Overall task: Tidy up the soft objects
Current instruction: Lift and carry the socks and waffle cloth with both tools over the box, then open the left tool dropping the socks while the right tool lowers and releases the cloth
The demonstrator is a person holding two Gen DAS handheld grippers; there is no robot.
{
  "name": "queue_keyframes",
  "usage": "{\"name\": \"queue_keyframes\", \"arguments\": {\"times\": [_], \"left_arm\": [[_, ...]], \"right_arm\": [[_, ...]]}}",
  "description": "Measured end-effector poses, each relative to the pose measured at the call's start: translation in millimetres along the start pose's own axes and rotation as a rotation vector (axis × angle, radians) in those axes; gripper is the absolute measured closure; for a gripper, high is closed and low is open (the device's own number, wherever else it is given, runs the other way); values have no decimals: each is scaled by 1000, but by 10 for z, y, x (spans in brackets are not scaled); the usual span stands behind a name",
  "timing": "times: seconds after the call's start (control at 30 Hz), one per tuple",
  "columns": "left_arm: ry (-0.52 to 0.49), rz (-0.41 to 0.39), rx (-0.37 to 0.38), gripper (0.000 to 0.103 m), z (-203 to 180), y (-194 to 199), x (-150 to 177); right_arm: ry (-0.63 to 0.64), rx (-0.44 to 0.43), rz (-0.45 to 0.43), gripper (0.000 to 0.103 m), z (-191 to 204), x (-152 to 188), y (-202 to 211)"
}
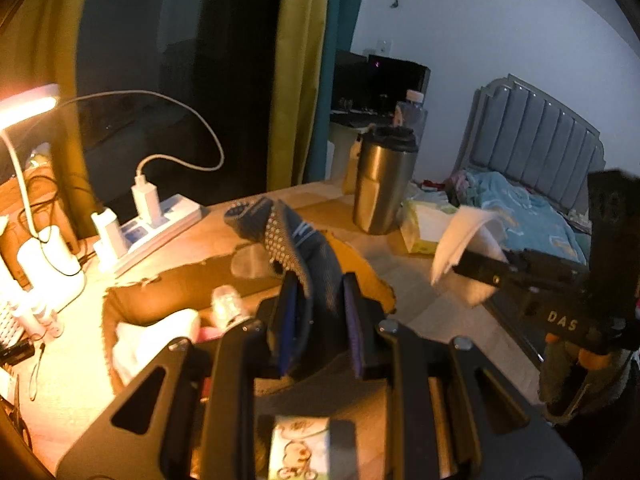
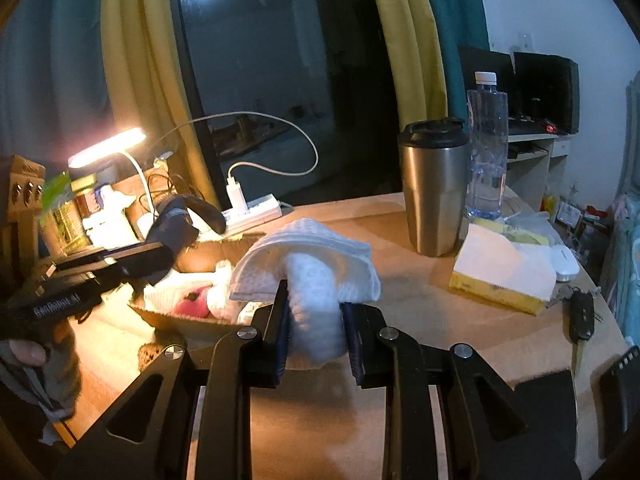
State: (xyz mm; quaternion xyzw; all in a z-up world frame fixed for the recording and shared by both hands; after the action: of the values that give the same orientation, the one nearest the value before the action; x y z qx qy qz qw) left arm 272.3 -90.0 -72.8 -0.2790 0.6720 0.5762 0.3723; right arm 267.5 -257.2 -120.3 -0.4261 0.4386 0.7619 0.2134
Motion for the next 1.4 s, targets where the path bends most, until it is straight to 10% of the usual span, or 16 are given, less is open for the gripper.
{"name": "queue_keyframes", "arguments": {"times": [0.87, 1.07, 1.4], "left_arm": [[104, 209, 72, 70, -199, -1285, 88], [101, 162, 74, 38, -189, -1133, 11], [124, 58, 48, 35, 162, -470, -57]], "right_arm": [[-100, -19, 36, 77, -488, -16, -234], [-103, -17, 50, 77, -498, 10, -291], [-93, 4, 57, 77, -454, -47, -365]]}}
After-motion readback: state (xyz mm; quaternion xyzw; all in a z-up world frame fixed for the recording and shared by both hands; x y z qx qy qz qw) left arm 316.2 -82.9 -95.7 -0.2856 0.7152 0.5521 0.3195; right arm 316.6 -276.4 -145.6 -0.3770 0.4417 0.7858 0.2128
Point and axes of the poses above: each gripper's, at about its wrist camera, not at the fingertips, and y roughly against the way its jaws point, z to its left, x to its underside, the point moved 4 cm from there along -y, roughly the way its jaws point, and after that the axes turned 6 degrees about -y, right-handed, at the moved point
